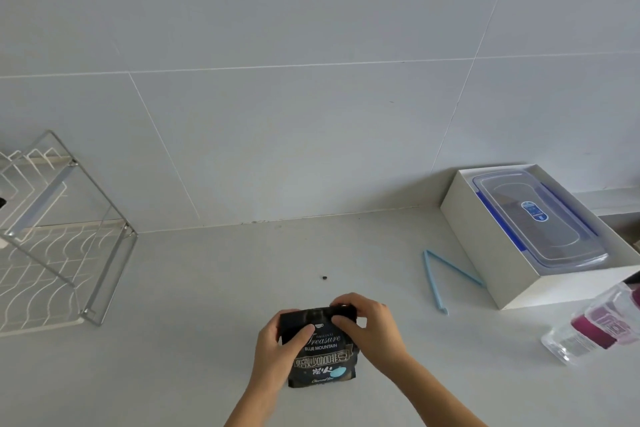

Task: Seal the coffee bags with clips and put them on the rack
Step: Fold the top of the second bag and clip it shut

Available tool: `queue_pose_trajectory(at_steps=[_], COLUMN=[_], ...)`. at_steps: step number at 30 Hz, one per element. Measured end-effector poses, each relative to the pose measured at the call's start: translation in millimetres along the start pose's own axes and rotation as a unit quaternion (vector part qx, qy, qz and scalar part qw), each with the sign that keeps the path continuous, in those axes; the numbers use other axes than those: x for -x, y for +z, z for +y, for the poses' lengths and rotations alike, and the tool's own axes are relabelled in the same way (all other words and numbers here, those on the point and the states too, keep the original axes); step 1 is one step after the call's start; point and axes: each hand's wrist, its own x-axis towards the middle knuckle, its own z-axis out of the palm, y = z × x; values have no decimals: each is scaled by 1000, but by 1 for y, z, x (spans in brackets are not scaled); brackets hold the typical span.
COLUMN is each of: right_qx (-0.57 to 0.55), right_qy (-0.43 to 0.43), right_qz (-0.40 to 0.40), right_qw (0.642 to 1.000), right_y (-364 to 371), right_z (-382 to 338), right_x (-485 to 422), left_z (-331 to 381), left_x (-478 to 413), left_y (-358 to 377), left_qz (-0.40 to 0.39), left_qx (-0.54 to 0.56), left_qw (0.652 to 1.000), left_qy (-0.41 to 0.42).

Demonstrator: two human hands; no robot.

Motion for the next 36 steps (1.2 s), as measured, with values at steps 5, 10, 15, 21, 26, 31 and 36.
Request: queue_pose_trajectory(at_steps=[5,10,15,21,26,31,36], right_qx=[-88,-224,-213,-81,115,190,232], right_qy=[94,336,334,301,236,159,70], right_qz=[109,273,209,178,97,-17,-121], right_qw=[986,873,894,933,960,969,963], right_y=[-28,-71,-71,-62,-65,-53,-18], right_z=[38,96,115,128,132,120,97], right_x=[-23,-31,-29,-24,-13,-7,-2], left_z=[-5,-6,-7,-7,-8,-8,-8], left_x=[-1,1,0,-1,-2,-2,-2], left_y=[-3,-2,-3,-3,-3,-1,-2], left_qz=[-7,-2,-6,-6,-4,2,-5], left_qx=[-5,20,38,41,37,41,39], left_qw=[1000,1000,999,999,999,999,999], left_qy=[2,-10,-16,-12,-10,-8,-7])
